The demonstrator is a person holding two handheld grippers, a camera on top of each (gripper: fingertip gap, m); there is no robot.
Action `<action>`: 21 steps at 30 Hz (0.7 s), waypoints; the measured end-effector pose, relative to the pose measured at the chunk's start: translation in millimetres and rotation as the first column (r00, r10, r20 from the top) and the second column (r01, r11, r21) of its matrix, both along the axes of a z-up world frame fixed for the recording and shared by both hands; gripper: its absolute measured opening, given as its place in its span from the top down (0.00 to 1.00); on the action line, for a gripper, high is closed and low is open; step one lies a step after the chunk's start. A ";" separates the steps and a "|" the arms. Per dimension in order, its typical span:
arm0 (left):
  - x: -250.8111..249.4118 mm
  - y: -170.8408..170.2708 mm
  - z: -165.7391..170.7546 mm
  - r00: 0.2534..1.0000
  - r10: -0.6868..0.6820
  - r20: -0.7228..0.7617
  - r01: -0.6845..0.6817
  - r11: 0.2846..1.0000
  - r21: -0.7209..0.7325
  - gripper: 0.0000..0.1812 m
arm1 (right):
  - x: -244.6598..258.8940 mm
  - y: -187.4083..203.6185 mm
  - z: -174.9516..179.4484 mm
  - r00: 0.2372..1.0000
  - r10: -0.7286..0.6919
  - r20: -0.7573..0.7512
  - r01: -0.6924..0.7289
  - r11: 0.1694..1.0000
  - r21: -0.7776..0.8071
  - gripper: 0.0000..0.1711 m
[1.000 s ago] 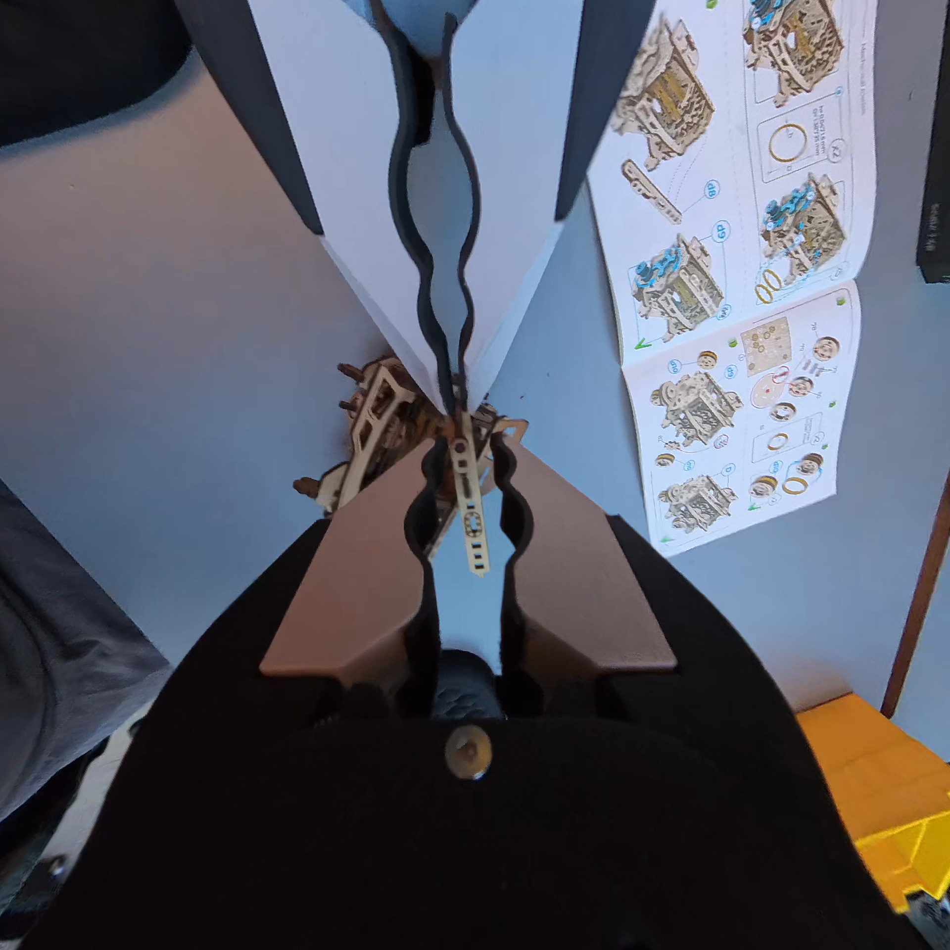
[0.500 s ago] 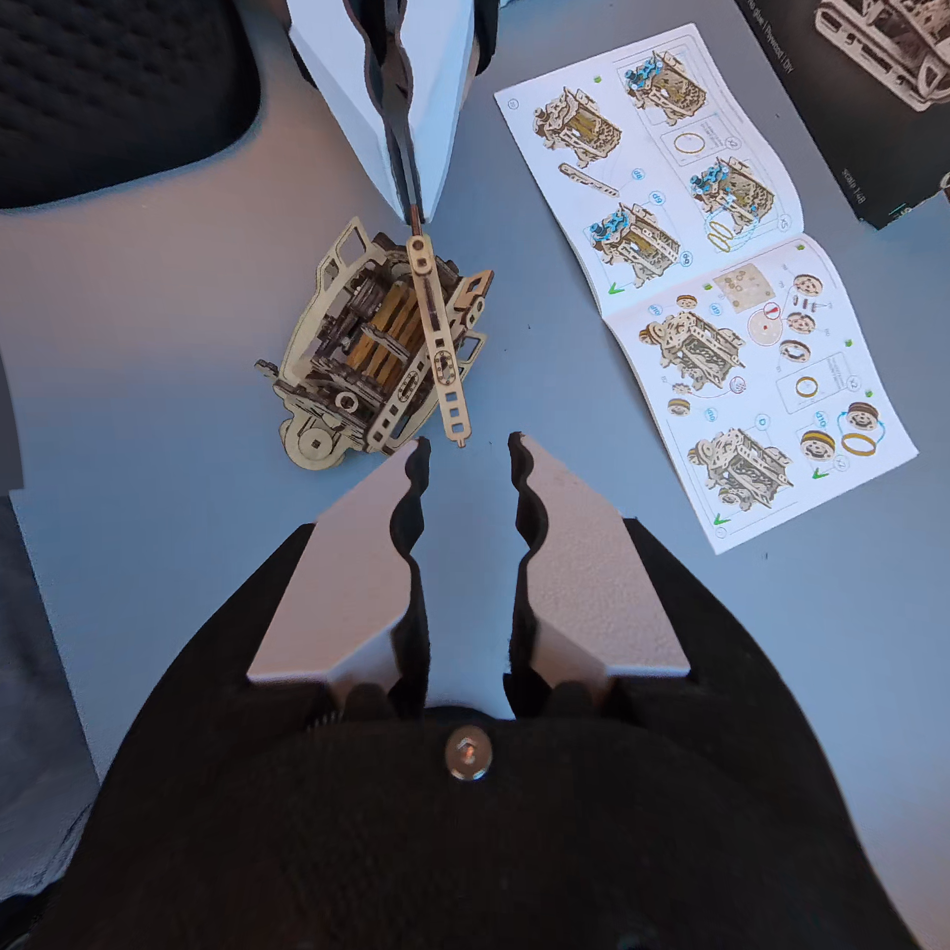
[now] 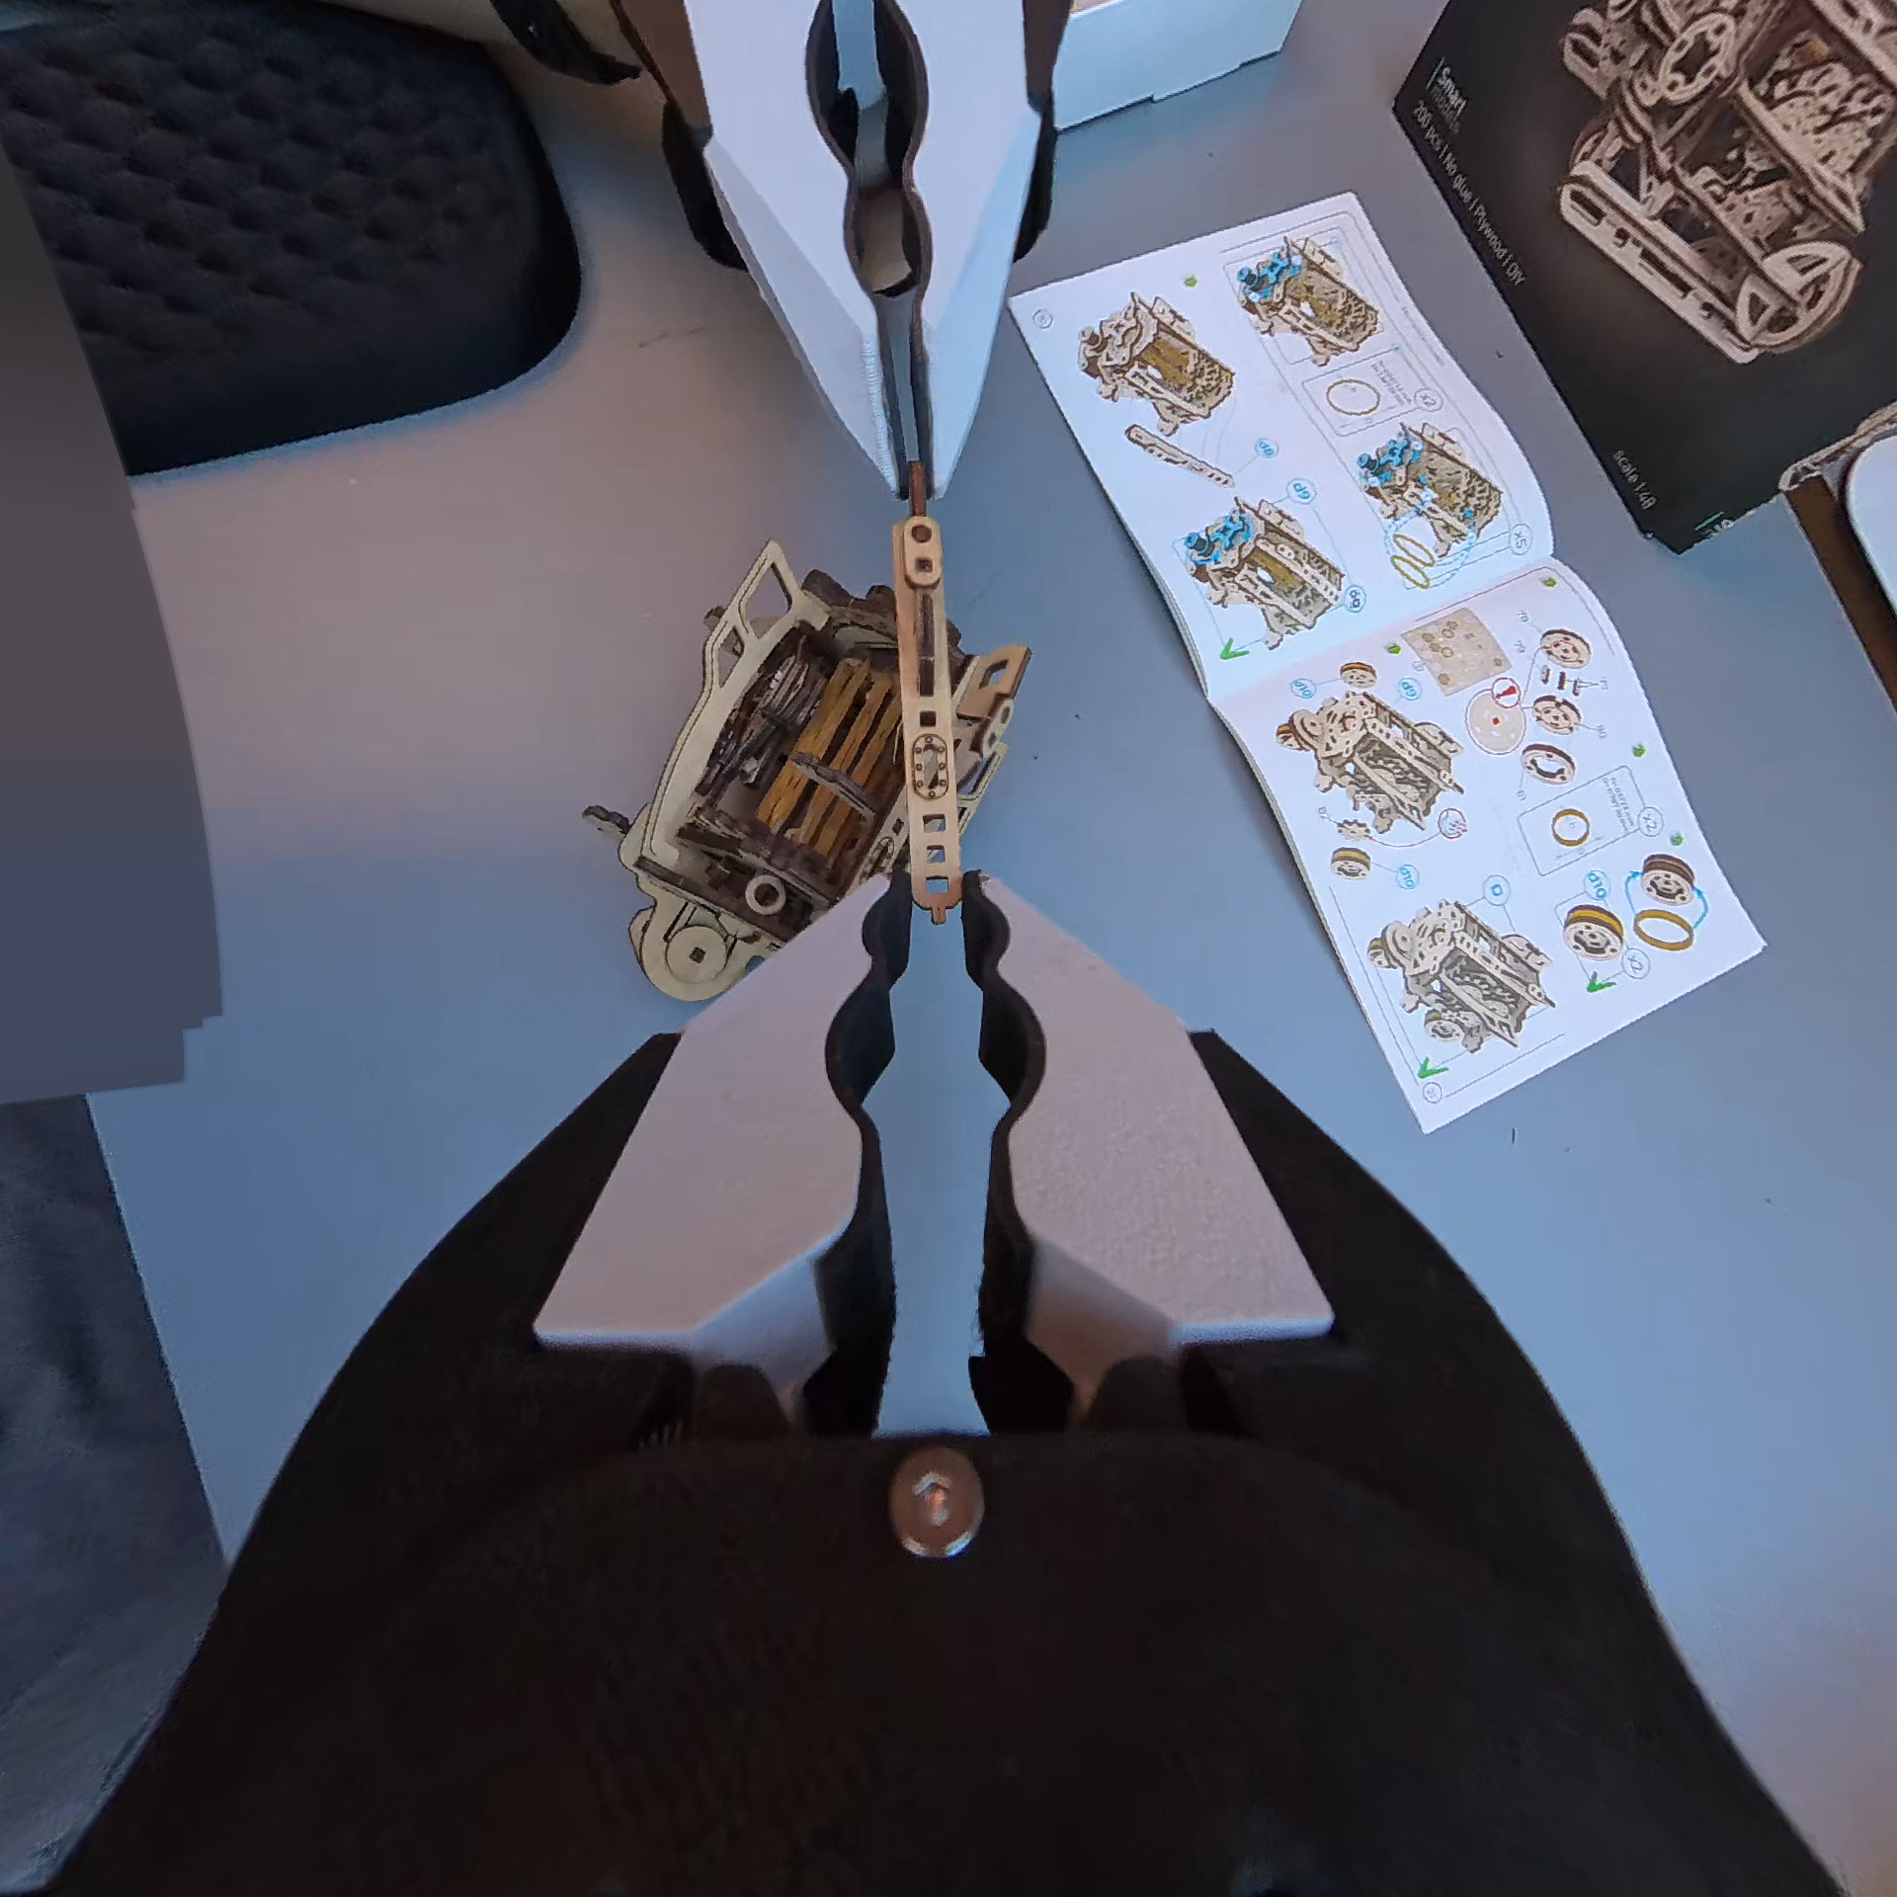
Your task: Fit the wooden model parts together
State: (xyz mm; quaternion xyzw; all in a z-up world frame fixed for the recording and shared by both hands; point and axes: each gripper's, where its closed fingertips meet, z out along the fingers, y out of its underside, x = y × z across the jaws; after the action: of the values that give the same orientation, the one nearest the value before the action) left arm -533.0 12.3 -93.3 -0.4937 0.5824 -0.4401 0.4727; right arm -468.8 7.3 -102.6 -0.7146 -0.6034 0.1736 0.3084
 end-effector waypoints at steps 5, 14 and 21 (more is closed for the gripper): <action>1.2 1.0 -1.4 1.000 0.001 0.001 -0.001 0.999 -0.039 0.99 | -2.6 -14.6 14.2 0.991 -0.129 -0.025 0.128 0.991 -0.023 0.95; 8.4 1.5 -7.3 0.999 0.034 -0.029 -0.035 0.999 -0.030 0.99 | -6.6 -33.8 11.8 0.949 -0.298 -0.108 0.297 0.955 -0.019 0.95; 3.8 -0.2 13.3 0.998 0.052 0.035 -0.051 0.998 -0.033 0.97 | -3.9 -25.7 13.5 0.955 -0.229 -0.188 0.251 0.963 0.104 0.95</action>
State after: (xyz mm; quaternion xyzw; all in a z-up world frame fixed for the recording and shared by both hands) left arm -529.2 12.1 -80.1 -0.5082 0.5537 -0.4457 0.4863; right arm -472.8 -18.4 -89.1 -0.7437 -0.4927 0.1581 0.4234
